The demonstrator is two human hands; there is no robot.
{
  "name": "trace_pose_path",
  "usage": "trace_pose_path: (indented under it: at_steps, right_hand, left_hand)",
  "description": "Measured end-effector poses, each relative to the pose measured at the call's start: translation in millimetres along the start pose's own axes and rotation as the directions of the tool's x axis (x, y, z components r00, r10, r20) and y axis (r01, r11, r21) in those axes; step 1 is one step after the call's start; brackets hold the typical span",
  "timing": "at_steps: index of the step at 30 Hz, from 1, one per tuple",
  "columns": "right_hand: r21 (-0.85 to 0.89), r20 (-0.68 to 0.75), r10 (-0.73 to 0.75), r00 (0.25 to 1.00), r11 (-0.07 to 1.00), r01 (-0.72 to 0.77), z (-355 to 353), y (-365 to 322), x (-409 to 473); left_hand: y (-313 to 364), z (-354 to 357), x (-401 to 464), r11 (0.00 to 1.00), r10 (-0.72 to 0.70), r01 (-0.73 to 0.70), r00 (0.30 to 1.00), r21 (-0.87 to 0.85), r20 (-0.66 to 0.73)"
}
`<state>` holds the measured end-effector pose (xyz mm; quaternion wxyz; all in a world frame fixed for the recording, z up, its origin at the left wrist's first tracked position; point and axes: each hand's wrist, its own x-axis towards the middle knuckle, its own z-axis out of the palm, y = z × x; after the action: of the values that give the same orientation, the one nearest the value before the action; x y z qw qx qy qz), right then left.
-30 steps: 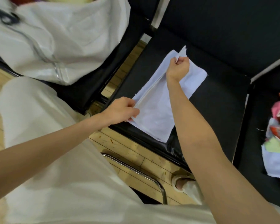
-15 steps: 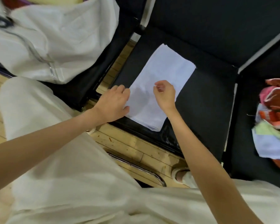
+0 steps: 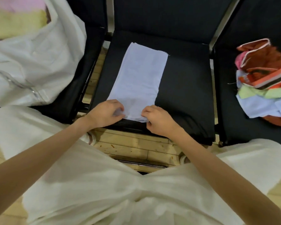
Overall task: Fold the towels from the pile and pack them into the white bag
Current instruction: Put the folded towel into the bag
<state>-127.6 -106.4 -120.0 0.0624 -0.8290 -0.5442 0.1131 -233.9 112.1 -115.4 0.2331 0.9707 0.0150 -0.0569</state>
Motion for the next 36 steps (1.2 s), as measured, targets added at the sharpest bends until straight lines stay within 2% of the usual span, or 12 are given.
trace_pose_path:
  at_steps: [4, 7, 11, 14, 17, 20, 23, 26, 28, 31, 33, 36]
  right_hand:
    - [0.013, -0.090, 0.072, 0.993, 0.997, -0.071, 6, -4, 0]
    - [0.216, -0.107, 0.207, 0.972, 0.960, -0.181, -3, 3, -3]
    - [0.550, 0.038, 0.370, 0.928, 0.768, -0.328, -17, 17, -9]
    - [0.683, 0.116, 0.415, 0.902, 0.627, -0.376, -30, 27, -17]
    - [0.846, 0.087, 0.443, 0.892, 0.440, -0.301, -39, 31, -27]
    - [0.932, 0.023, 0.504, 0.864, 0.302, -0.201, -41, 30, -28]
    - [0.911, -0.019, 0.636, 0.771, 0.329, -0.250, -32, 32, -16]
    - [0.846, -0.079, 0.713, 0.697, 0.418, -0.332, -24, 31, -3]
    - [0.765, -0.127, 0.756, 0.643, 0.487, -0.421, -17, 29, 8]
    - [0.517, -0.178, 0.811, 0.557, 0.559, -0.648, -5, 26, 26]
    - [0.395, -0.180, 0.819, 0.544, 0.567, -0.723, 4, 27, 33]
    - [0.319, -0.125, 0.844, 0.521, 0.532, -0.784, 15, 33, 38]
  left_hand:
    - [8, 9, 4, 0.986, 0.031, -0.026, 0.999, 0.164, -0.025]
    - [10, 10, 10, 0.973, 0.039, -0.028, 0.998, 0.228, -0.043]
    - [9, 1, 13, 0.995, 0.077, -0.075, 0.997, 0.068, -0.020]
    - [16, -13, 10, 0.996, 0.001, 0.009, 0.995, -0.092, 0.104]
    - [26, -26, 6, 0.961, -0.017, 0.068, 0.982, -0.267, 0.189]
    - [34, -34, 9, 0.887, -0.063, 0.109, 0.991, -0.449, 0.117]
    - [37, -31, 26, 0.781, -0.271, 0.203, 0.962, -0.590, -0.028]
    - [43, -19, 50, 0.693, -0.493, 0.264, 0.853, -0.671, -0.173]
    - [44, -9, 65, 0.690, -0.575, 0.287, 0.775, -0.664, -0.262]
    - [42, 9, 81, 0.791, -0.549, 0.326, 0.752, -0.518, -0.364]
    - [39, 19, 87, 0.860, -0.489, 0.354, 0.776, -0.367, -0.398]
    - [33, 31, 93, 0.903, -0.429, 0.371, 0.811, -0.217, -0.398]
